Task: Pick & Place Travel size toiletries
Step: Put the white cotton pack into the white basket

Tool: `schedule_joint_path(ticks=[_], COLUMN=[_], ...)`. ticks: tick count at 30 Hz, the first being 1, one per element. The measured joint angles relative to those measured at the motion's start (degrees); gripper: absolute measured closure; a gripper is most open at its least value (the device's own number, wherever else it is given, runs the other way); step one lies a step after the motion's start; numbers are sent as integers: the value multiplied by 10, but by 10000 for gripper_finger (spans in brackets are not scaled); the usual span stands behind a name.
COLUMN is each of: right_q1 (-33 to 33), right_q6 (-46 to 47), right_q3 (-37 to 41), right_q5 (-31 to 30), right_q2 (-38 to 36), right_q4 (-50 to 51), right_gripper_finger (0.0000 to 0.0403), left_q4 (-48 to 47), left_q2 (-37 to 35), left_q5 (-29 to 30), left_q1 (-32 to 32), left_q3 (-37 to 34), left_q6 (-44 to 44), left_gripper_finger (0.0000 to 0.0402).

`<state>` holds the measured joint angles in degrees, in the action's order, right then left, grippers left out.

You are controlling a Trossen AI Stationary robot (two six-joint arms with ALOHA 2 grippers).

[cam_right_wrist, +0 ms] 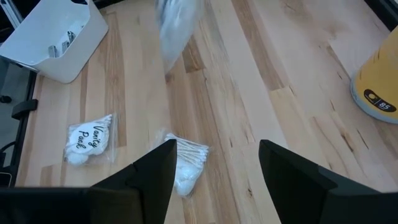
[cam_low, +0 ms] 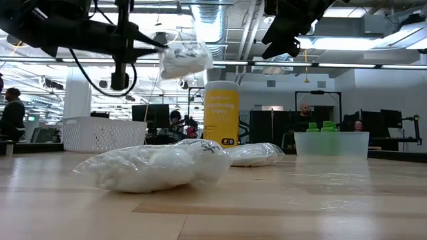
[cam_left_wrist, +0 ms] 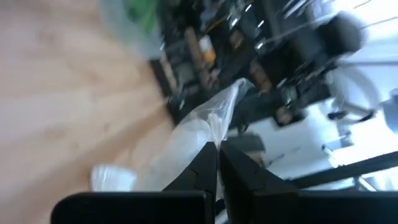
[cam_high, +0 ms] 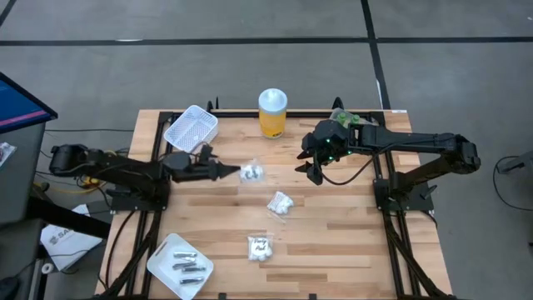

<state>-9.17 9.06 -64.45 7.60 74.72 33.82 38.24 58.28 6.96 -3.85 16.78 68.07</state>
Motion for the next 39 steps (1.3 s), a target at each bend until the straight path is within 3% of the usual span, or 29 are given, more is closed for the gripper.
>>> schedule_joint_path(ticks=[12, 21, 27, 32, 39], right_q1=[0, 0, 0, 0, 0], right_q6=[-5, -5, -5, 3, 11], right_q3=[0, 0, 0, 0, 0], right_q5=[0, 0, 0, 0, -1], right_q2=[0, 0, 0, 0, 0], right_q4=[-2, -6, -5, -5, -4], right_gripper_finger=[182, 182, 182, 182, 182], left_q4=[-1, -6, -147, -262, -339], left_q2=[-112, -130, -130, -130, -130], left_q5=[0, -2, 41, 91, 157], left_q1=[-102, -184, -240, -275, -306], left_q3=[0, 44, 91, 99, 99], left_q6=[-79, -179, -272, -289, -318], left_gripper_finger=[401, 401, 401, 401, 401])
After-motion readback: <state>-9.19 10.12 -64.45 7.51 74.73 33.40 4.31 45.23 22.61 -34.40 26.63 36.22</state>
